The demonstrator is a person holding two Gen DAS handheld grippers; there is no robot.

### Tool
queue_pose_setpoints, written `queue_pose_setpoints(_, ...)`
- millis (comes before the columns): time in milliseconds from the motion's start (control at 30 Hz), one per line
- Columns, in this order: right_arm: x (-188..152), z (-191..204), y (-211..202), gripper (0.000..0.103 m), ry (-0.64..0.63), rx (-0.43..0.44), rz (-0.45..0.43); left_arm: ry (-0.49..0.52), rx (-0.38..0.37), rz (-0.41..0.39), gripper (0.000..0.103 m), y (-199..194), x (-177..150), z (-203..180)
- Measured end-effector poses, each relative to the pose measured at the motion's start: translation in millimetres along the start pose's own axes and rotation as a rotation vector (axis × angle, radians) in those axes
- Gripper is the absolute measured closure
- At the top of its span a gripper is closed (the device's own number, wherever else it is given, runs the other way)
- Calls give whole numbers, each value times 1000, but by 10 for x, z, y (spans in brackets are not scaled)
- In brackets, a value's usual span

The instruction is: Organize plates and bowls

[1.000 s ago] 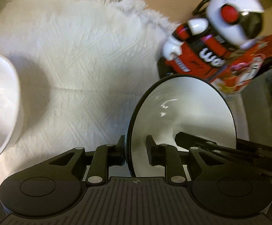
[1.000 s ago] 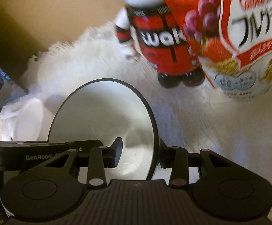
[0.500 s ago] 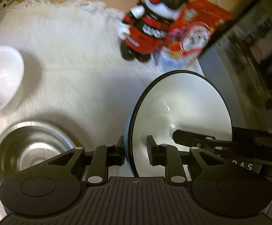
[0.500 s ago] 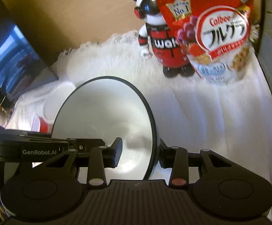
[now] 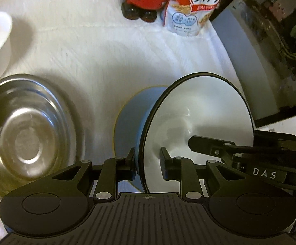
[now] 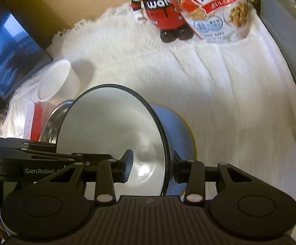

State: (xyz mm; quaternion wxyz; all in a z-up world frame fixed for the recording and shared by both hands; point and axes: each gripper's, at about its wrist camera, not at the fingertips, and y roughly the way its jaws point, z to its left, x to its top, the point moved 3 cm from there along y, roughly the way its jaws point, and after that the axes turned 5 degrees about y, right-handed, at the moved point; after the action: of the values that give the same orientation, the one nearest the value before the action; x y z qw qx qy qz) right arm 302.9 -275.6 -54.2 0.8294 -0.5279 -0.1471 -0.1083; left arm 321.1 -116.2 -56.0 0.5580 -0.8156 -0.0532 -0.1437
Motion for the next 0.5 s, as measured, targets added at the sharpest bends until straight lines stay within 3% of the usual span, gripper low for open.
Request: queue_pose_setpoints(500, -101, -87, 249, 63, 37, -5, 67, -4, 30, 17, 79, 87, -7, 31)
